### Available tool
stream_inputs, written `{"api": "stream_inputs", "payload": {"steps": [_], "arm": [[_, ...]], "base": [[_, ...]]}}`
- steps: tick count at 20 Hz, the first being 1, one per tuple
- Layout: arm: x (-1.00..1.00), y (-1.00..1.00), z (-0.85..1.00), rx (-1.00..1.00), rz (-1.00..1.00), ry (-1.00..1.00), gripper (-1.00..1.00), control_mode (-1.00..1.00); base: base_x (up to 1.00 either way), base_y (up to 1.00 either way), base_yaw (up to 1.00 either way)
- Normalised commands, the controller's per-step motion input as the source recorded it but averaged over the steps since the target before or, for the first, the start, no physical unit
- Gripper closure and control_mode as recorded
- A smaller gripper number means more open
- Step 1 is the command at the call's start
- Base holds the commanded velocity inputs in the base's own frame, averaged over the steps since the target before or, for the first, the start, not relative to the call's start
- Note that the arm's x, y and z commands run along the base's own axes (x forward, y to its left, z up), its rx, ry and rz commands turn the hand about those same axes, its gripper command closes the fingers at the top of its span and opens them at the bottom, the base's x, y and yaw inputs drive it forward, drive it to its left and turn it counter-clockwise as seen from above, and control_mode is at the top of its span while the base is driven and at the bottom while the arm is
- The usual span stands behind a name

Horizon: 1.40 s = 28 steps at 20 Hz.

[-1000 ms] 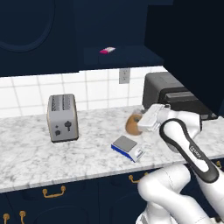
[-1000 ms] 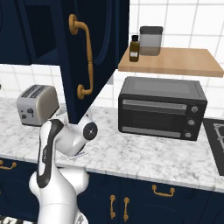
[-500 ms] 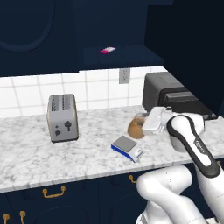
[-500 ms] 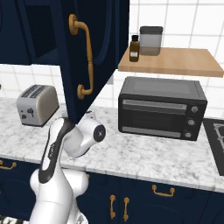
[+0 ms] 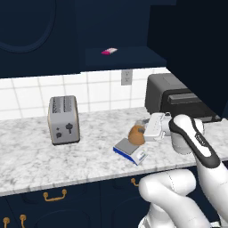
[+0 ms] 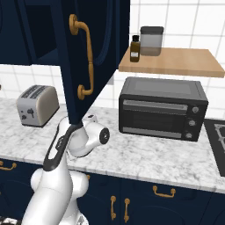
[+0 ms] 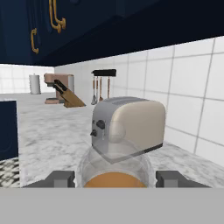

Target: Pick the honey bottle and place it on the digital scale for weighing, and close the cabinet.

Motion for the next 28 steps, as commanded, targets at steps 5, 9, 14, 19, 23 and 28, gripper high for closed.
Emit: {"api": "stream_inputs", "payload": {"steps": [5, 9, 14, 19, 23, 28], "arm": [[0.20, 0.18, -0.46, -0.01, 0.03, 0.02, 1.00, -1.00], [0.21, 0.15, -0.36, -0.01, 0.00, 0.00, 1.00, -1.00], [0.23, 0.19, -0.39, -0.02, 0.00, 0.00, 1.00, -1.00], [0.26, 0.05, -0.39, 0.00, 0.00, 0.00, 1.00, -1.00], [0.17, 0.00, -0.23, 0.00, 0.00, 0.00, 1.00, -1.00], [0.07, 0.01, -0.15, 0.00, 0.00, -0.04, 1.00, -1.00]], "base": [[0.00, 0.00, 0.00], [0.00, 0.00, 0.00], [0.00, 0.00, 0.00], [0.00, 0.00, 0.00], [0.00, 0.00, 0.00], [0.00, 0.00, 0.00]]}}
